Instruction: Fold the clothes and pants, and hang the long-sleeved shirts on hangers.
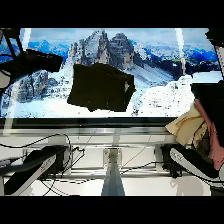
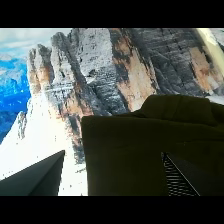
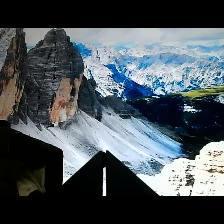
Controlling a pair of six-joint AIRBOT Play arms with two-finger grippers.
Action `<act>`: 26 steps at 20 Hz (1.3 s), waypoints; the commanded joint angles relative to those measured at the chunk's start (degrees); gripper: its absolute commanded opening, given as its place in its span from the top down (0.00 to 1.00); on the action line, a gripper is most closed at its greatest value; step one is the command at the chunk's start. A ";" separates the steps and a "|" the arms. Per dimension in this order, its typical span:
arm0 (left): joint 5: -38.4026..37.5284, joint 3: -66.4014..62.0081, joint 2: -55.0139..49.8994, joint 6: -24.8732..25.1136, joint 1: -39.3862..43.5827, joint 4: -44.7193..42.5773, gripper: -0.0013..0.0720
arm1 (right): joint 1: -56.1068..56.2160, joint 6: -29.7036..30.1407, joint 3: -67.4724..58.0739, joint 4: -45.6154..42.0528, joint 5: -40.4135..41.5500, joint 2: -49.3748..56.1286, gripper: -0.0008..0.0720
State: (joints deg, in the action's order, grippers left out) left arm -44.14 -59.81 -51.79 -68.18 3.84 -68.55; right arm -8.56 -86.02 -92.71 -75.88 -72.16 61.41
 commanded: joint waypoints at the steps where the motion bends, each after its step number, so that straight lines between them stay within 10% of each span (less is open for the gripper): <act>1: 0.02 -0.04 0.04 0.00 -0.02 0.00 0.02 | 0.04 0.00 0.02 0.02 -0.02 0.02 0.94; 18: 0.00 -0.04 0.04 -0.02 -0.02 0.04 0.02 | 0.04 3.69 0.74 -0.96 -3.28 1.90 0.94; 26: -0.63 -0.04 0.07 0.00 -0.07 -2.27 0.02 | 6.84 13.51 34.86 17.57 -5.05 3.30 0.93</act>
State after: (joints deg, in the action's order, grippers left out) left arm -44.49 -59.81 -51.77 -68.18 3.84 -68.79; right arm -5.23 -75.09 -70.00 -64.75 -78.24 64.53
